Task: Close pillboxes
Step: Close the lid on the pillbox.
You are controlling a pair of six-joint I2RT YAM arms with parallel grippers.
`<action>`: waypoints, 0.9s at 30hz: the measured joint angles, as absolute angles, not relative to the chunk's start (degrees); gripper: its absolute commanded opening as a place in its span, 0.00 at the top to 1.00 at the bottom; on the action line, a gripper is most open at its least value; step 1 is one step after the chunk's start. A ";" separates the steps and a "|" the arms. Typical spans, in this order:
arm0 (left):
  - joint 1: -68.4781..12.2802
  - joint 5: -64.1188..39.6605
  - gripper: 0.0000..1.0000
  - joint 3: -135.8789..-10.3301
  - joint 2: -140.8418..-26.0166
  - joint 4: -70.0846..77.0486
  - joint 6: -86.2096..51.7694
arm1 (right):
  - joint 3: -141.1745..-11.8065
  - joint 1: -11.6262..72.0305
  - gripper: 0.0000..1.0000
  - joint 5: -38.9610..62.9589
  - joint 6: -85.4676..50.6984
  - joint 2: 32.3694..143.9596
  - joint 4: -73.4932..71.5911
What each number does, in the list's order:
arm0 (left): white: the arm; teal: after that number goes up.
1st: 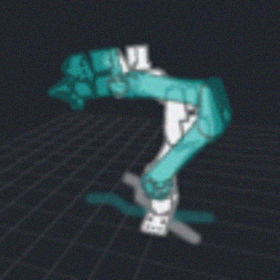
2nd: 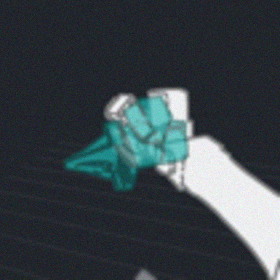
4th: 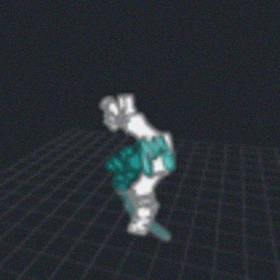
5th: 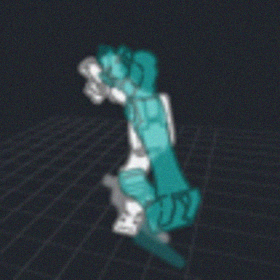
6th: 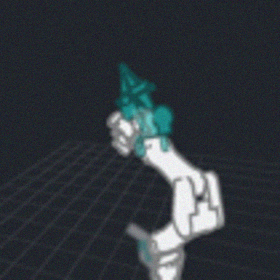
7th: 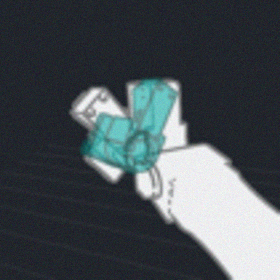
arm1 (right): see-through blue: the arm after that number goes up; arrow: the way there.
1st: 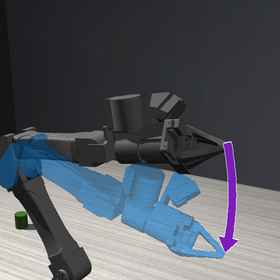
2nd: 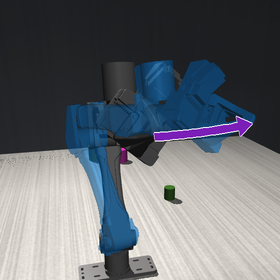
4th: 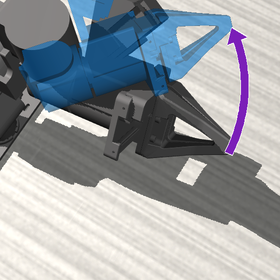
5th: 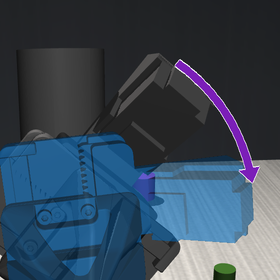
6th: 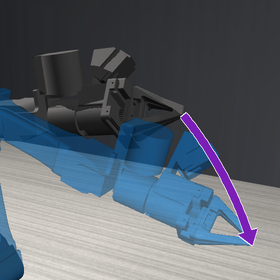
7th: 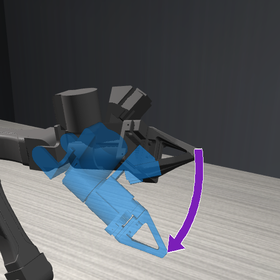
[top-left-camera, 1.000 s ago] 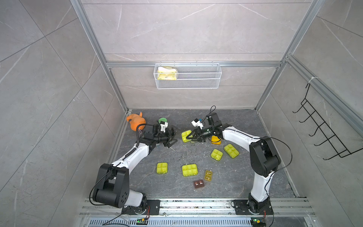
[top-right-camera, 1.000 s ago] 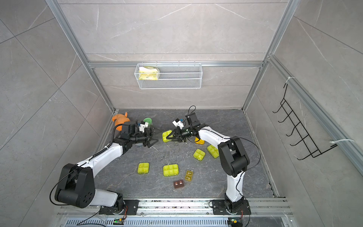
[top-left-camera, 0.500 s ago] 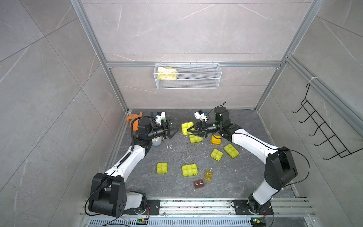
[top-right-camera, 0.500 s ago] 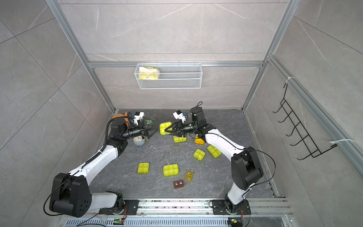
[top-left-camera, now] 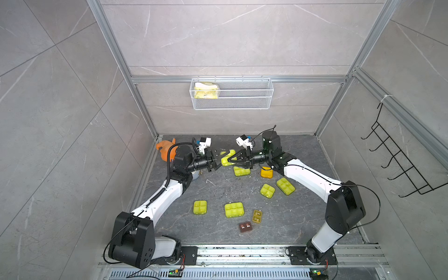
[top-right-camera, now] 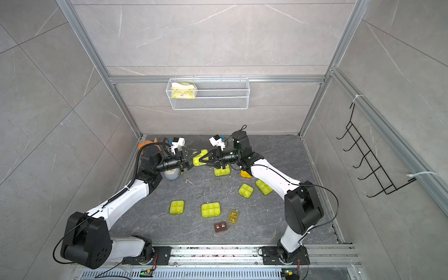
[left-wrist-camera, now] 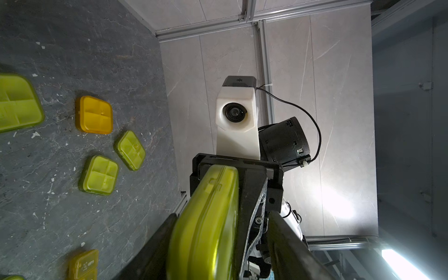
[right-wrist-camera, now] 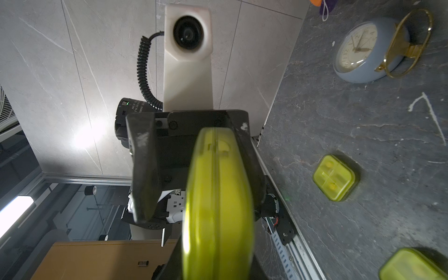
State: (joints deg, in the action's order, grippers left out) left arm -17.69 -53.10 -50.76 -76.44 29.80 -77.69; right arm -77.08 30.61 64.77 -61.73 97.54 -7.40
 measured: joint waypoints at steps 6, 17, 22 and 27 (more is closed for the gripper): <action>-17.69 -53.10 0.60 -50.76 -77.47 30.17 -78.04 | -77.43 30.70 0.76 64.77 -62.00 98.26 -8.10; -17.65 -53.15 0.71 -50.76 -77.71 31.99 -78.26 | -77.47 30.74 0.69 65.23 -63.57 98.28 -10.44; -17.65 -53.08 0.74 -50.76 -77.71 31.97 -78.26 | -77.47 30.74 0.53 65.21 -63.70 98.56 -10.72; -17.65 -53.01 0.75 -50.76 -77.71 31.73 -78.24 | -77.47 30.74 0.48 65.21 -63.66 98.91 -10.74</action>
